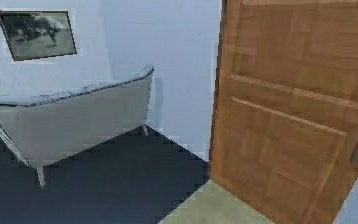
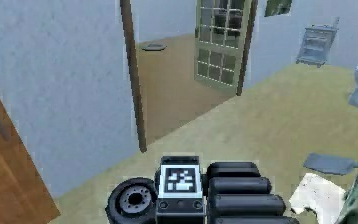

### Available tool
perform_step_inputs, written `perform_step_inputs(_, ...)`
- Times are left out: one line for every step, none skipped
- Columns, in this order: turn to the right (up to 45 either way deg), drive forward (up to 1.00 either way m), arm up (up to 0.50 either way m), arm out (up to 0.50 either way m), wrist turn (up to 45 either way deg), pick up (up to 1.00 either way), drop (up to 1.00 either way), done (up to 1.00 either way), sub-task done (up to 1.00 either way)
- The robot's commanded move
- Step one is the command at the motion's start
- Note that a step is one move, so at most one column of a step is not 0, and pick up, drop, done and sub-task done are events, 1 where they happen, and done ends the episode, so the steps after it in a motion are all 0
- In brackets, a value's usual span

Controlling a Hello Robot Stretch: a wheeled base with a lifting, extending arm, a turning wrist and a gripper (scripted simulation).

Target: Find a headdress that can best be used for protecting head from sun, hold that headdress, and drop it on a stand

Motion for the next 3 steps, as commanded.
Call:
perform_step_inputs(-36.0,0.00,0.00,0.00,0.0,0.00,0.00,0.00,0.00)
perform_step_inputs(0.0,0.25,0.00,0.00,0.0,0.00,0.00,0.00,0.00)
perform_step_inputs(-9.0,0.00,0.00,0.00,0.0,0.00,0.00,0.00,0.00)
